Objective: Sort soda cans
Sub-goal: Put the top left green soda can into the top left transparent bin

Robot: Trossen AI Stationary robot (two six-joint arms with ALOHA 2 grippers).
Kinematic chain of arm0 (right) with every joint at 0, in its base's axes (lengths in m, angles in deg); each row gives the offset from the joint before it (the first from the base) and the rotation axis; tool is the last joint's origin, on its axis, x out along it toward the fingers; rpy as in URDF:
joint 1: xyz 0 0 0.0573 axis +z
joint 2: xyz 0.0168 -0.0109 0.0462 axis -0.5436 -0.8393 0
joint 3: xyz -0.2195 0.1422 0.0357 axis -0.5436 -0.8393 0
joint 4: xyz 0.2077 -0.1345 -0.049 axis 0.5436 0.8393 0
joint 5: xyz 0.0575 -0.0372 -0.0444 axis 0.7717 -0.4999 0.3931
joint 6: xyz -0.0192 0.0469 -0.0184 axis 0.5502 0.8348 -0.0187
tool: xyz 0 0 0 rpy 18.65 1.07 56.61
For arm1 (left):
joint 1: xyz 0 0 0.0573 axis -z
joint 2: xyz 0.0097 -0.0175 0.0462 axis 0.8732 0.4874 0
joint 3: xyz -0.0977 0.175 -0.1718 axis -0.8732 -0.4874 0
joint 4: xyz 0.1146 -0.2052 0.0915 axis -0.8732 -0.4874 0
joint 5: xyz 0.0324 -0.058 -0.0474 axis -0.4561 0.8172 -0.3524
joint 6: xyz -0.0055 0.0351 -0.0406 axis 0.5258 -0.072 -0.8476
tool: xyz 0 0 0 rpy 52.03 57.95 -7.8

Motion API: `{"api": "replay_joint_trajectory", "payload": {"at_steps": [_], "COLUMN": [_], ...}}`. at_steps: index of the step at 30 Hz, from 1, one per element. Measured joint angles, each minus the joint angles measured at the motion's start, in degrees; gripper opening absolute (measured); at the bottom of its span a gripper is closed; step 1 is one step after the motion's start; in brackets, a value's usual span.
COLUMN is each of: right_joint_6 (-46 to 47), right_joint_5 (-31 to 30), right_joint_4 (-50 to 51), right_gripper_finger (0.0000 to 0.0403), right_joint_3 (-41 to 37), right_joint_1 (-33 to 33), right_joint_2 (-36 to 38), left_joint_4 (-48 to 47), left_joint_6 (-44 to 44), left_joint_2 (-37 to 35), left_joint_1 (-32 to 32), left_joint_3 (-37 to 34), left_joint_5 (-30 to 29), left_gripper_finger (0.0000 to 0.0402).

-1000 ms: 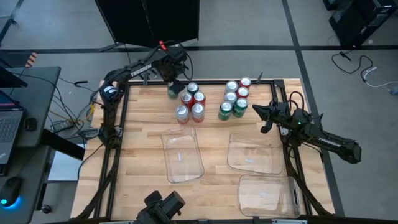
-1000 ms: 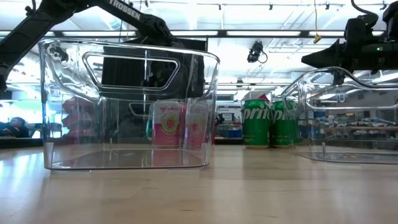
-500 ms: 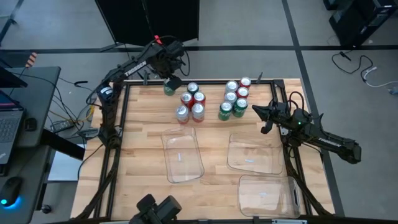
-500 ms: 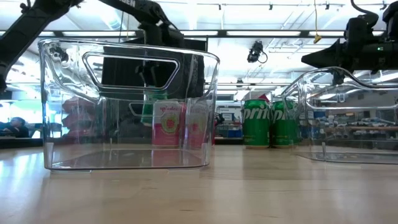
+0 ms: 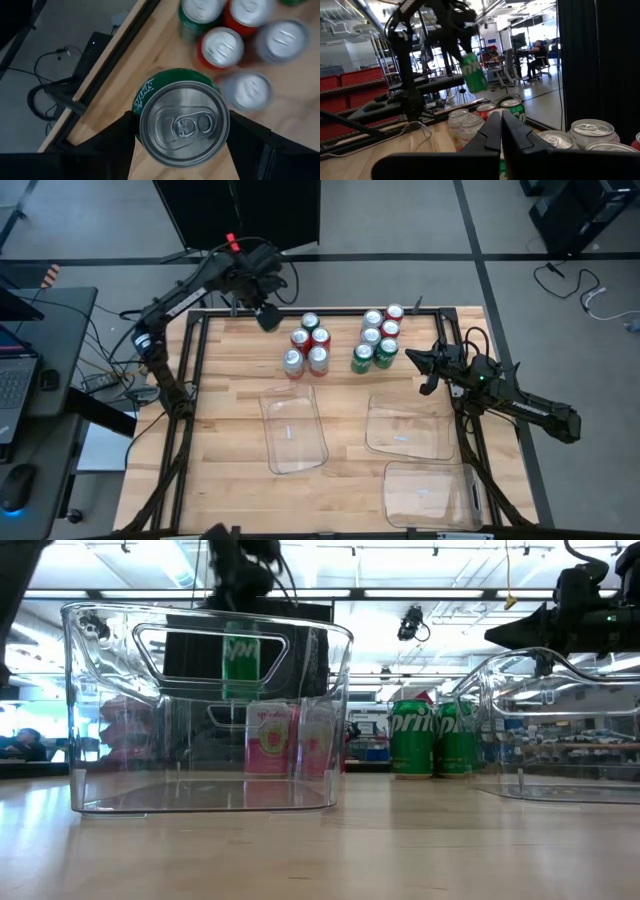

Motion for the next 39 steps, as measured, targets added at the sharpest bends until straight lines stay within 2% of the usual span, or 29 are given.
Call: {"api": "replay_joint_trajectory", "payload": {"at_steps": [5, 11, 16, 21, 29, 39], "right_joint_6": [0.0, 0.0, 0.0, 0.0, -0.1, -0.1], "right_joint_5": [0.0, 0.0, 0.0, 0.0, 0.0, -0.1], "right_joint_4": [0.0, 0.0, -0.1, -0.1, -0.1, -0.1], "right_gripper_finger": [0.0002, 0.0002, 0.0002, 0.0002, 0.0002, 0.0002], "right_joint_3": [0.0, 0.0, 0.0, 0.0, 0.0, 0.0], "right_joint_1": [0.0, 0.0, 0.0, 0.0, 0.0, 0.0], "right_joint_2": [0.0, 0.0, 0.0, 0.0, 0.0, 0.0], "left_joint_4": [-3.7, -3.6, -3.5, -3.2, -2.2, 9.7], "left_joint_6": [-2.9, -7.2, -9.6, -8.1, -7.7, -3.6], "left_joint_2": [-4.9, -10.0, -11.2, -11.2, -12.3, -12.7], "left_joint_1": [4.3, 10.3, 16.0, 21.4, 29.3, 33.5], "left_joint_3": [0.0, 0.0, 0.0, -1.3, -12.4, -27.4], "left_joint_5": [-0.6, 2.3, 3.2, 5.3, 5.4, 8.4], "left_gripper_finger": [0.0258, 0.0256, 0.0255, 0.0255, 0.0255, 0.0254]}}
